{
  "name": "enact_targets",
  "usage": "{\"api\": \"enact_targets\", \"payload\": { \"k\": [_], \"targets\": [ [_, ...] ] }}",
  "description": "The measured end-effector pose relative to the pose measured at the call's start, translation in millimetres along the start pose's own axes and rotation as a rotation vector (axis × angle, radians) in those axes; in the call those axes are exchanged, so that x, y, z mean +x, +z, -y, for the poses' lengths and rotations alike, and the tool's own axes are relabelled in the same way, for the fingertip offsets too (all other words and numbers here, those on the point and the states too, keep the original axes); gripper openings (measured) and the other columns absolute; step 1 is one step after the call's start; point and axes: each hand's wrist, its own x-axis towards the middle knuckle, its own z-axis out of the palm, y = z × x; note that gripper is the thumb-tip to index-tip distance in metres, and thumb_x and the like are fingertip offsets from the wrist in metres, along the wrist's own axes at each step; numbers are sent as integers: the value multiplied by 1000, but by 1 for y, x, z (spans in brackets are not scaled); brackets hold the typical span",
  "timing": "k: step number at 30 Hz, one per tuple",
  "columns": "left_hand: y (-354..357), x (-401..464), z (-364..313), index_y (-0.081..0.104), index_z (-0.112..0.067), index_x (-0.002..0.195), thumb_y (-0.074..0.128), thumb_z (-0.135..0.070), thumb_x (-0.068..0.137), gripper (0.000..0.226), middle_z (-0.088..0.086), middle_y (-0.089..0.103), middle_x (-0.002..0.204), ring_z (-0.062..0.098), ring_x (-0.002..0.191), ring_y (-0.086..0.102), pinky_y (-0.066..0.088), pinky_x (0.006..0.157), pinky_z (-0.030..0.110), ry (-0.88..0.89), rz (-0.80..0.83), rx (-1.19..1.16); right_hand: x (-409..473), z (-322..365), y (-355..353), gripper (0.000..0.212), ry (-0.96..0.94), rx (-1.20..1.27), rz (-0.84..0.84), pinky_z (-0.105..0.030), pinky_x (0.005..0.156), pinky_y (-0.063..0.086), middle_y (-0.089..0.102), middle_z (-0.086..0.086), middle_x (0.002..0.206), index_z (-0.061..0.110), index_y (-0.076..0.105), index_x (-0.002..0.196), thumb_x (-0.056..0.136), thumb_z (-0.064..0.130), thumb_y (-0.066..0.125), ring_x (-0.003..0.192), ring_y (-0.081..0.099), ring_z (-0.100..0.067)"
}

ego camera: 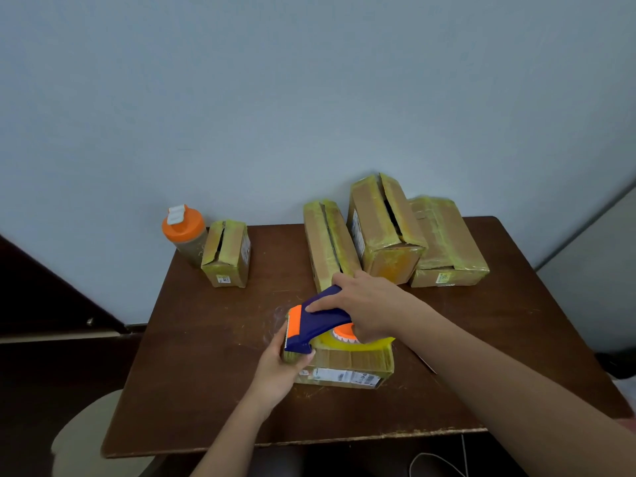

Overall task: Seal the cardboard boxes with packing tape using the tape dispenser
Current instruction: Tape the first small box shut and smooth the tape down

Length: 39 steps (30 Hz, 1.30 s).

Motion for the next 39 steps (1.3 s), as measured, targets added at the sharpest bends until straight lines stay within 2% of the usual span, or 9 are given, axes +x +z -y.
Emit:
{"api": "enact_targets", "payload": {
  "k": [4, 7, 11, 14, 19, 24, 28, 33, 39],
  "targets": [
    [2, 4, 0, 36, -33, 144, 64, -9, 91, 65, -12, 53, 116, 6, 96, 55, 50, 74, 25, -81, -35, -92, 1, -2, -3, 79, 3, 36, 30, -34, 73, 47, 38, -2, 126, 53, 19, 147, 89, 26, 65, 92, 39, -21],
    [0, 10, -4, 43, -35, 139, 61, -2, 92, 60, 1, 53, 125, 16, 95, 61, 59, 73, 39, -121, -73, -179, 2, -4, -6, 76, 34, 73, 27, -36, 75, 51, 40, -3, 120, 53, 21, 147, 90, 25, 62, 88, 46, -23],
    [-13, 33, -16, 55, -22, 123, 55, 8, 91, 44, 11, 55, 122, 26, 100, 60, 58, 65, 36, -91, -134, -183, 8, 4, -12, 69, 94, 154, -30, -34, 67, 40, 37, -4, 112, 49, 24, 148, 92, 27, 56, 83, 44, -24],
    [-23, 47, -15, 54, -12, 125, 56, 6, 92, 38, 13, 55, 120, 30, 97, 59, 56, 63, 35, -140, -149, -154, 9, 3, -10, 71, 89, 258, -50, -33, 68, 41, 33, 0, 108, 49, 25, 147, 89, 26, 58, 82, 45, -23],
    [-23, 52, -9, 59, -11, 122, 53, 7, 94, 34, 12, 53, 129, 27, 106, 57, 59, 63, 34, -122, -147, -111, 1, -1, 2, 71, 84, 425, -127, -25, 56, 35, 30, 4, 105, 46, 31, 145, 88, 16, 59, 67, 40, -10],
    [-23, 43, -7, 63, -17, 114, 48, 5, 97, 31, 9, 57, 123, 28, 108, 59, 58, 65, 36, -101, -150, -115, -7, 4, 2, 67, 91, 385, -173, -22, 51, 27, 31, 4, 107, 45, 32, 145, 90, 18, 58, 62, 33, -7],
    [-21, 41, -9, 57, -22, 132, 47, -2, 99, 40, 6, 53, 129, 29, 112, 56, 59, 74, 46, -106, -177, -102, -18, 2, 3, 67, 124, 322, -141, -24, 52, 30, 33, 4, 107, 49, 28, 145, 90, 22, 57, 65, 38, -11],
    [-19, 41, -12, 50, -31, 139, 50, -7, 99, 46, 3, 52, 131, 27, 111, 57, 60, 72, 45, -88, -172, -73, -49, -17, 3, 68, 213, 308, -144, -28, 57, 42, 33, 3, 105, 56, 27, 141, 89, 21, 54, 64, 40, -10],
    [-18, 38, -14, 48, -30, 140, 48, -8, 100, 47, 2, 48, 133, 27, 114, 56, 61, 67, 44, -93, -166, -66, -65, -14, 16, 69, 234, 271, -148, -23, 51, 34, 32, 1, 113, 54, 23, 143, 91, 25, 57, 64, 42, -12]
  ]
}}
